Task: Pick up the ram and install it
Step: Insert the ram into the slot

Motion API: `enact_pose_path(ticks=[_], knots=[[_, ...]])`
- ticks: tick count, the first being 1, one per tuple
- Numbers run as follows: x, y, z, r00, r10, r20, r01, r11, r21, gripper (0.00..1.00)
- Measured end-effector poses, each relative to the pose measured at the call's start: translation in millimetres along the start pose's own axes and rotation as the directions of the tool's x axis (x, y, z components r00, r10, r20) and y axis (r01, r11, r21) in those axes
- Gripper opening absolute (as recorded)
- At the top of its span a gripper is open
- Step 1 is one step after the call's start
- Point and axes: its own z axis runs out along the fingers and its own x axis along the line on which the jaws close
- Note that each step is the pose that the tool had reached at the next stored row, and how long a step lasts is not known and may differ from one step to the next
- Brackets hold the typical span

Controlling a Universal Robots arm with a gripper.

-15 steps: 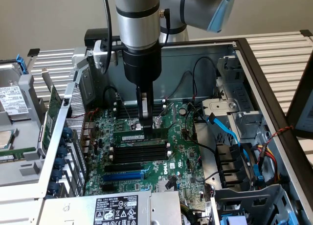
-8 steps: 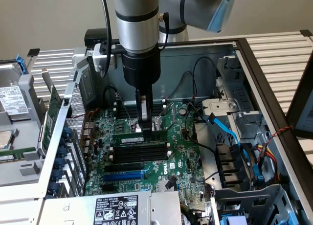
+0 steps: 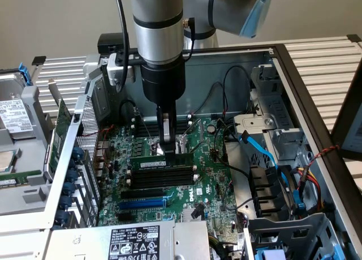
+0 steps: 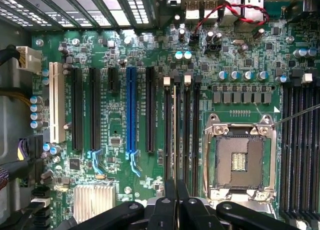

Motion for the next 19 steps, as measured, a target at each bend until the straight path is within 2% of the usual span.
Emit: enact_pose_path(ticks=[6, 19], knots=[[-0.1, 0.2, 5.0, 1.0, 0.0, -0.0011, 0.0, 1.0, 0.0, 0.12], [3.5, 1.1, 8.4, 1.0, 0.0, -0.0011, 0.0, 1.0, 0.0, 0.12]])
